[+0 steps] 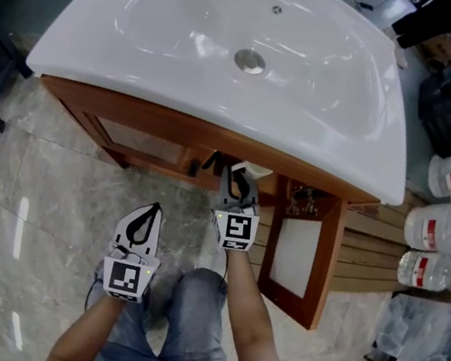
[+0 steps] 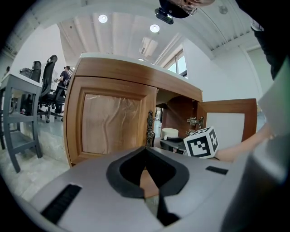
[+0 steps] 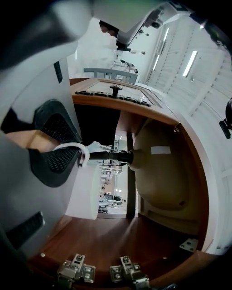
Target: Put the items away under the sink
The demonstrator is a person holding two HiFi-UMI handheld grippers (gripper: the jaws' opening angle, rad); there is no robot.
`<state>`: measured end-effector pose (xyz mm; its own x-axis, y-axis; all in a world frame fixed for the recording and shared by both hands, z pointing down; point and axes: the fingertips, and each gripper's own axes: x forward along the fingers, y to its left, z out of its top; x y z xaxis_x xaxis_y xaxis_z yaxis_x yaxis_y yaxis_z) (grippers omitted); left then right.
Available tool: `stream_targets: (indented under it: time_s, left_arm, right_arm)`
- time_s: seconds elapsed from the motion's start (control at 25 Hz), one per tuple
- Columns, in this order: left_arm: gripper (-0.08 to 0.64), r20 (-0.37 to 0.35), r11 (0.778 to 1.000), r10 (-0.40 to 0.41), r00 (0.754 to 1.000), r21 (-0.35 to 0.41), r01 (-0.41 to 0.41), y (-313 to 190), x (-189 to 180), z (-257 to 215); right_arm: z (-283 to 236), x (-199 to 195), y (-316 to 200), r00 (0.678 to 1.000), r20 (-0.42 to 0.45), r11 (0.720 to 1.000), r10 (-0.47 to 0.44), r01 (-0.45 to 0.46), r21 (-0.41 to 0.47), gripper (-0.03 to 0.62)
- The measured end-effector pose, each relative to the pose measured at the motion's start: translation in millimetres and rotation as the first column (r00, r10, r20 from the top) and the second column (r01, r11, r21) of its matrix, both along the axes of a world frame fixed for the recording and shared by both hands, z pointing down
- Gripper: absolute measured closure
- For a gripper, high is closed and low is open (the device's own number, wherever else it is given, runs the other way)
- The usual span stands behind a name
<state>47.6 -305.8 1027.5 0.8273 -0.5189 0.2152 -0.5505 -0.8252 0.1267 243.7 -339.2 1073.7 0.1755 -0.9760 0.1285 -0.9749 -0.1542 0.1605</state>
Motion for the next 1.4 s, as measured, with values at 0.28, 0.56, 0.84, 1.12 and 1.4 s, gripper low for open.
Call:
stream_targets:
  time_s: [0.28, 0.56, 0.84, 1.12, 1.4]
  left_arm:
    - [0.555, 0.021, 1.000, -0.003, 1.000, -0.004, 0.003, -2, -5, -16]
    - [0.555, 0.049, 0.999, -0.007, 0.999, -0.038, 0.009, 14, -24, -102]
    - [0.555, 0.078, 0.997, 0.002, 0.997, -0.083, 0.004, 42, -51, -241]
    - [0.555, 0.082, 0.996, 0.014, 0.997, -0.093, -0.007, 65, -80, -389]
    - [0.555, 0.008, 0.999, 0.013, 1.000, -0.033, -0.013, 70, -91, -521]
  right_arm:
    - [-6, -5, 24, 0.997, 0.037, 0.997, 0.069, -0.068, -0.028, 0.448]
    - [-72, -57, 97, 0.986, 0.134, 0.988, 0.101, -0.084, -0.131, 0.376]
    - [-245, -114, 159, 0.976, 0.209, 0.991, 0.068, -0.043, -0.123, 0.376]
    - [-419, -148, 206, 0.987, 0.162, 0.995, 0.004, 0.012, -0.099, 0.499]
    - [-580, -146, 223, 0.992, 0.123, 0.999, -0.017, 0.012, 0.042, 0.572]
